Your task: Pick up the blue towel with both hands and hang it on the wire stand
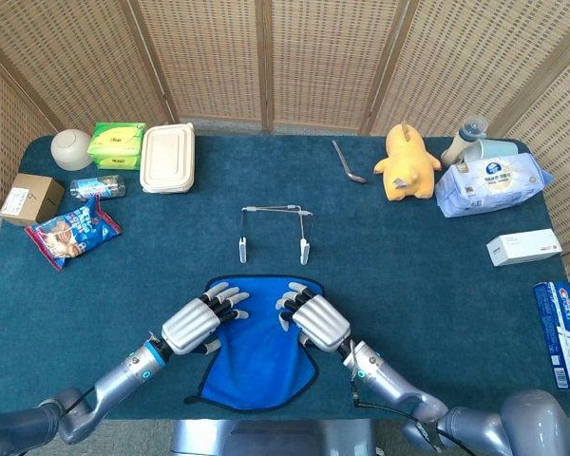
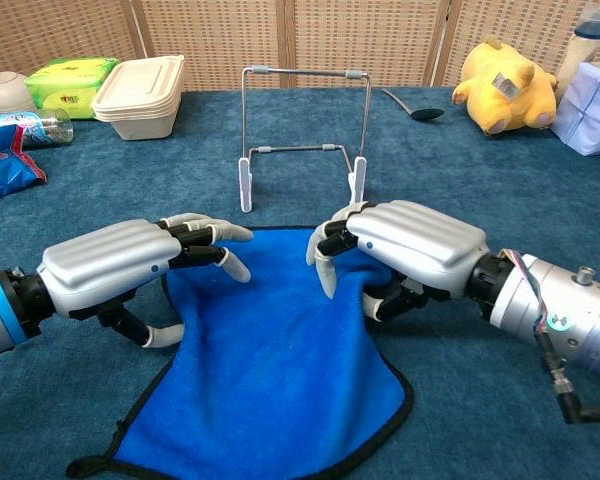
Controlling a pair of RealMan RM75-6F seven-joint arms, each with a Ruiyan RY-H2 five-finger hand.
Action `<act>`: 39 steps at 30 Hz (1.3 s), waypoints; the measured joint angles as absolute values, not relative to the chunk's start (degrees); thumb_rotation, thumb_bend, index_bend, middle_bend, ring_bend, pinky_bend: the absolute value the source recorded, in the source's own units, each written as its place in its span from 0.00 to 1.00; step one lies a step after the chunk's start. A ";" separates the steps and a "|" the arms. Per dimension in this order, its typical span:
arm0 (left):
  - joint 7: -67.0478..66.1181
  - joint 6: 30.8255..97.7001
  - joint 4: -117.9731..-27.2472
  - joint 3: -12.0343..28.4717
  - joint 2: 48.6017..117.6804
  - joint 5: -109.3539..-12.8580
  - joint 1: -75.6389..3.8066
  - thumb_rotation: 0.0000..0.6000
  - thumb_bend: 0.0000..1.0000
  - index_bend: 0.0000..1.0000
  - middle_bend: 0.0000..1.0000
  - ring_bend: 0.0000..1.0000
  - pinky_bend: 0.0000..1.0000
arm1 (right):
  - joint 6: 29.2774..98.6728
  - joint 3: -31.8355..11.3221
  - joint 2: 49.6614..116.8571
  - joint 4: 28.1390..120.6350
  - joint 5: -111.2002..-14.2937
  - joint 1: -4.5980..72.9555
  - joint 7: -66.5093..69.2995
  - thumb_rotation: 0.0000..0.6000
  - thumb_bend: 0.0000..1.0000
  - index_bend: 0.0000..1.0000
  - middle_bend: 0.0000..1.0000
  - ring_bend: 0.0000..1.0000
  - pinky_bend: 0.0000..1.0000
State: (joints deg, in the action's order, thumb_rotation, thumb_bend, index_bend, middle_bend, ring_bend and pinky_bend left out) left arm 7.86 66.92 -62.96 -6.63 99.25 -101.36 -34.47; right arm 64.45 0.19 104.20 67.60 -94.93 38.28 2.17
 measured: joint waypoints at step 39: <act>8.78 65.63 -63.09 -5.45 101.14 -98.67 -36.29 1.00 0.65 0.47 0.14 0.00 0.00 | 65.50 -0.45 104.29 65.68 -94.52 37.97 3.55 1.00 0.49 0.66 0.33 0.24 0.17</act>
